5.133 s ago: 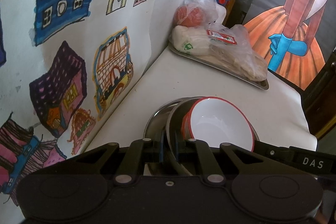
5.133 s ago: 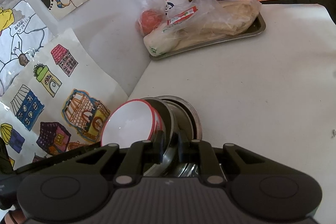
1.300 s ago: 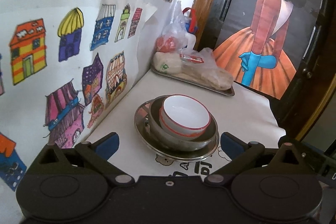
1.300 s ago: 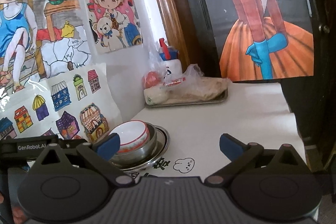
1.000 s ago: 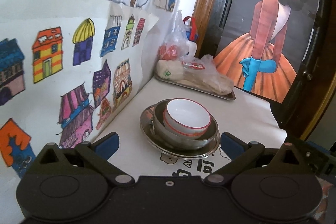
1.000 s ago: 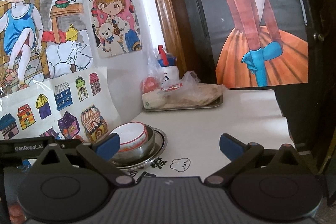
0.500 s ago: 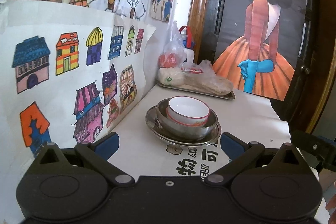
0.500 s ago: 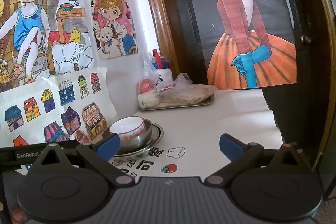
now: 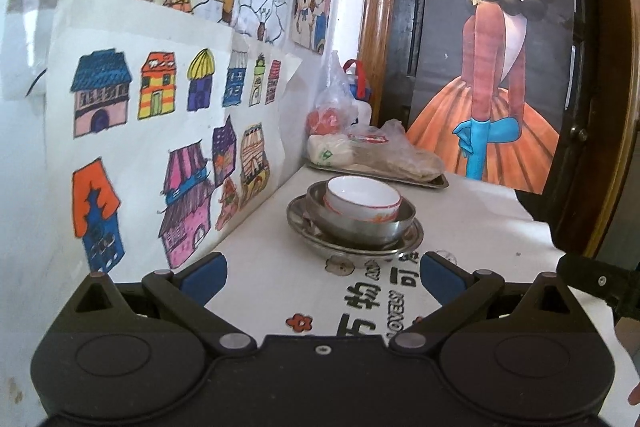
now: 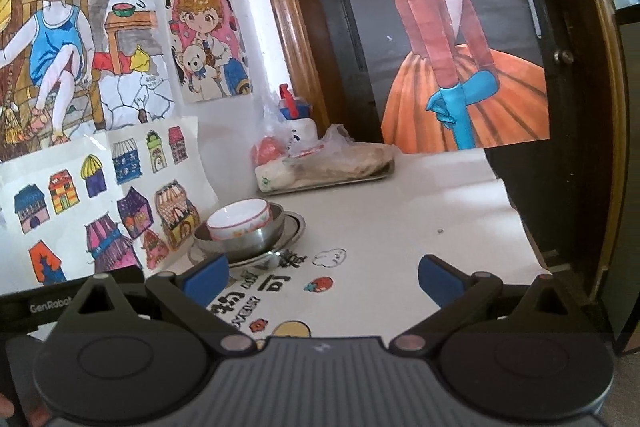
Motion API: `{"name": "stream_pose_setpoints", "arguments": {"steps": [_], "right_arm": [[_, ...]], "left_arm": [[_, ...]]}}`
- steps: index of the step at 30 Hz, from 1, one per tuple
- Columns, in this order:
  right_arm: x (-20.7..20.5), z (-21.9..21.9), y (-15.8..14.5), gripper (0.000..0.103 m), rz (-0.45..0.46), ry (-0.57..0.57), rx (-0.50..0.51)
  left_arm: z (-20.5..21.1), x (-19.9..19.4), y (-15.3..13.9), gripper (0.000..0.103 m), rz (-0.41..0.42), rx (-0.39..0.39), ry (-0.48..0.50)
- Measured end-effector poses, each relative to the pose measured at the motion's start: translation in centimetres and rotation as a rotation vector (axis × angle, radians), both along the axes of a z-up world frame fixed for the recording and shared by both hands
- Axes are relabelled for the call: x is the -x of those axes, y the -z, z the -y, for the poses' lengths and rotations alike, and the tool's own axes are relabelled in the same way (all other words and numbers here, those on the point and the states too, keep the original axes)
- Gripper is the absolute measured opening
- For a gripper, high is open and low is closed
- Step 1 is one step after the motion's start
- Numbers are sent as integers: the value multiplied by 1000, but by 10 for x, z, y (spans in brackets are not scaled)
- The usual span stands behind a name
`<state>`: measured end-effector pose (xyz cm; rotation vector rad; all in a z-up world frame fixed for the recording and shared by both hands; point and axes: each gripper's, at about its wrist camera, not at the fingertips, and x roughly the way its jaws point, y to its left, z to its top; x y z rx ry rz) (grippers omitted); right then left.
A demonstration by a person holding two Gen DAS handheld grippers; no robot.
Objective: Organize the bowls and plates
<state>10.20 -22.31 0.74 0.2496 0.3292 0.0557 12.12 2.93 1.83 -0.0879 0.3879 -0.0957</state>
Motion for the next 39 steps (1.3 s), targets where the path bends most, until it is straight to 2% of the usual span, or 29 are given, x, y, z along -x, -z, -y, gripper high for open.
{"name": "stream_pose_setpoints", "arguments": {"steps": [12, 39], "right_arm": [[15, -17, 19, 103, 11, 44, 49], [16, -18, 28, 103, 1, 61, 33]], "left_arm": [[-3, 15, 16, 102, 7, -5, -53], [-2, 13, 26, 102, -14, -18, -64]]}}
